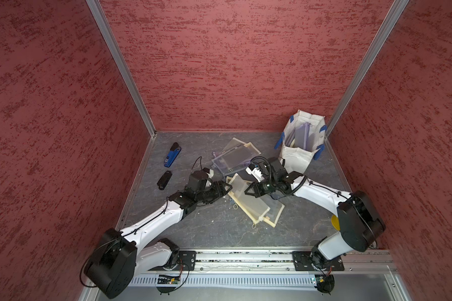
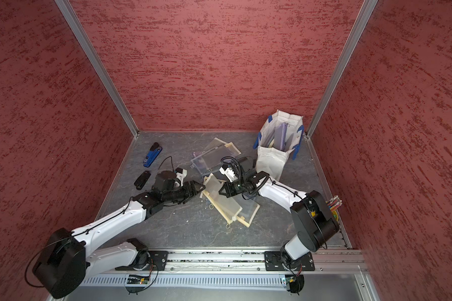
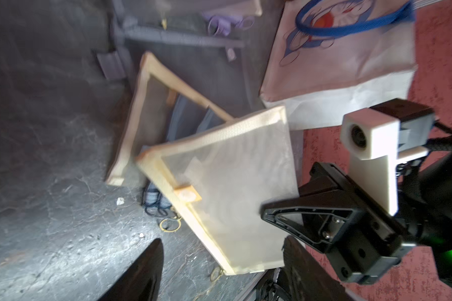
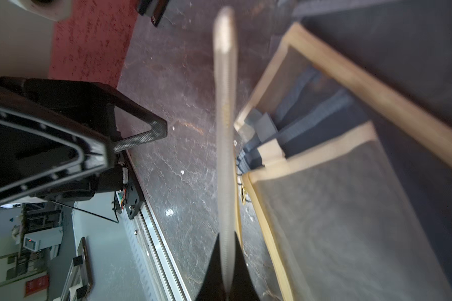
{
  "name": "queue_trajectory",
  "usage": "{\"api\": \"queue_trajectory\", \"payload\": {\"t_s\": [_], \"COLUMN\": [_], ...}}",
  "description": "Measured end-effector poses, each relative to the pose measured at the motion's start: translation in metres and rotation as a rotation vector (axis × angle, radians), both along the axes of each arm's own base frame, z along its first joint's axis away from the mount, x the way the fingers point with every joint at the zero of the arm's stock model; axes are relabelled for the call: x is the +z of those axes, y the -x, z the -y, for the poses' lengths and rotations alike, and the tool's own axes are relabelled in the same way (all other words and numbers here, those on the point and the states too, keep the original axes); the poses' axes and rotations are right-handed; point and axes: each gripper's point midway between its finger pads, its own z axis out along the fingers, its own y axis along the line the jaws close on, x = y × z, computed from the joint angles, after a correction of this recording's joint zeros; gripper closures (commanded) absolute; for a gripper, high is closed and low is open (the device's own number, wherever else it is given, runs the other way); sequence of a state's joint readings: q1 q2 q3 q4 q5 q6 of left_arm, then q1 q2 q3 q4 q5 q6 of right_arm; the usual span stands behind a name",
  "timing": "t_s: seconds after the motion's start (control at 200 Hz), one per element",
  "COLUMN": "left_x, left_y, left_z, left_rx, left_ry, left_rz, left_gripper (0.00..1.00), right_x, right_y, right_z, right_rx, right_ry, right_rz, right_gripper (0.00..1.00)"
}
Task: Put the pencil pouch into the canvas bag
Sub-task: Pick up the pencil pouch, then place the pencil pouch in the canvas bag.
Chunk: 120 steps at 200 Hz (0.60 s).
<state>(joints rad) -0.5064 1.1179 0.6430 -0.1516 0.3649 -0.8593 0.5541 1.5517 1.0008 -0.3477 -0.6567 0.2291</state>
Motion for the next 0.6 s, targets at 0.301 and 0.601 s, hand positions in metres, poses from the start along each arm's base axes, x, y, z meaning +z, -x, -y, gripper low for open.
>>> {"api": "queue_trajectory", "payload": {"t_s": [0.301,0.601], "left_x": [0.076,0.089], "left_y": [-0.025,-0.050], "left_z": [-0.008,0.015], "left_rx": [-0.045,-0.130], "left_ry": [-0.101,-0.159], "left_rz": [0.183,0.242], "left_gripper": [0.19,0.09], "right_x": [0.118,0.243], "right_y": [-0.093,-0.198], "right_z": [0.029,0.136], "right_rx": [-0.224,-0.639], "right_ry": [-0.056,-0.012], "right_rz": [0.239,0.438], "right_gripper": [1.00,1.00]}}
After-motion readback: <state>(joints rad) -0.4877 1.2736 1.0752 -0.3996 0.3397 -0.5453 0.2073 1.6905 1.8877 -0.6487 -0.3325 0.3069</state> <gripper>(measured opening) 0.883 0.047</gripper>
